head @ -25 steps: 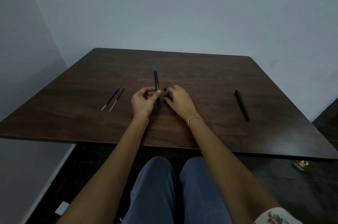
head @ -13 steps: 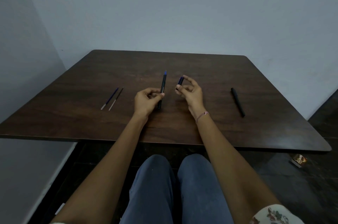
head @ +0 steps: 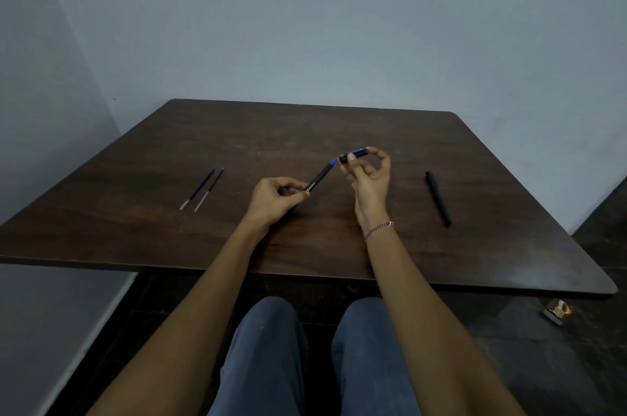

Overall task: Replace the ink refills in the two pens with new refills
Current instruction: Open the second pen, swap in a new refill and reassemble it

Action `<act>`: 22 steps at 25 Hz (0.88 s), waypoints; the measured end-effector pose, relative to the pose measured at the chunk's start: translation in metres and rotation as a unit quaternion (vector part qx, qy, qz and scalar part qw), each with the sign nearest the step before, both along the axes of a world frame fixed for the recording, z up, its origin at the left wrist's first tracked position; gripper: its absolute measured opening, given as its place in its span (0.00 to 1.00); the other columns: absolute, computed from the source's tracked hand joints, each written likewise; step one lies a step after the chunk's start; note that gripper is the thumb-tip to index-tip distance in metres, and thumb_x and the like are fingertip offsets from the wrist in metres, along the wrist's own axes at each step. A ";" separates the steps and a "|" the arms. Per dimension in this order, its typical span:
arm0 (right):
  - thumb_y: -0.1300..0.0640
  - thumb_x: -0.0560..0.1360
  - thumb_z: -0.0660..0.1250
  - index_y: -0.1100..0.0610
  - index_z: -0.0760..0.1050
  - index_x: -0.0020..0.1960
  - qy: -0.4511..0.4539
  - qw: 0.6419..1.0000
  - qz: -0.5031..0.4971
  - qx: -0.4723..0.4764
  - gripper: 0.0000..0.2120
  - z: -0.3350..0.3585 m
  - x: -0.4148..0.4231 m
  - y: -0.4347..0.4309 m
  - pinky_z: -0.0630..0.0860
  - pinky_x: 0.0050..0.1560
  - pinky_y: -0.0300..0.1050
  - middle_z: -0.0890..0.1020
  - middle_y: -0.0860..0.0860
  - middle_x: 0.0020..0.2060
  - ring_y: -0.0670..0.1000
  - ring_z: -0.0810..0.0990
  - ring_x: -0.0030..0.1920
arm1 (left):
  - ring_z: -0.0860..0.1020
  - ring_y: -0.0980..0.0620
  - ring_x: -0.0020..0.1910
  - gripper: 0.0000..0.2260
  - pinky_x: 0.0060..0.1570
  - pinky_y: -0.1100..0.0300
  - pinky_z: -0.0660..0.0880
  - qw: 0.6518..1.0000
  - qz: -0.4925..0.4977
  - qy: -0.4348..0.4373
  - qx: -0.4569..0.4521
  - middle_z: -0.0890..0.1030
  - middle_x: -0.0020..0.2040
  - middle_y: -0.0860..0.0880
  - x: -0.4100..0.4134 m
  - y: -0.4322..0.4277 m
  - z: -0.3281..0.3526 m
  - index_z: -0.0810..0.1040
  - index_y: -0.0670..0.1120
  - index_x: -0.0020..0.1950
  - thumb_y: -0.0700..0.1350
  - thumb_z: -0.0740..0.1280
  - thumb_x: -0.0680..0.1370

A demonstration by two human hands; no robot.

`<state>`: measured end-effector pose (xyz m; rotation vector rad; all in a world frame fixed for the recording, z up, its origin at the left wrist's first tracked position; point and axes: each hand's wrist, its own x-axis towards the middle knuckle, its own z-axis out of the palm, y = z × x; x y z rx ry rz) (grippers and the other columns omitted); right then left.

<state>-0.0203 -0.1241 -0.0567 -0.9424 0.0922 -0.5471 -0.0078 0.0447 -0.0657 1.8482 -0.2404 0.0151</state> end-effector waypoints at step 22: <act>0.65 0.78 0.61 0.51 0.70 0.50 0.070 0.993 0.049 -0.082 0.09 0.004 0.000 0.003 0.69 0.33 0.37 0.85 0.52 0.39 0.45 0.77 0.33 | 0.71 0.58 0.28 0.07 0.31 0.67 0.68 1.000 -0.019 -0.015 0.014 0.75 0.26 0.55 -0.004 0.000 0.000 0.83 0.51 0.41 0.39 0.74 0.70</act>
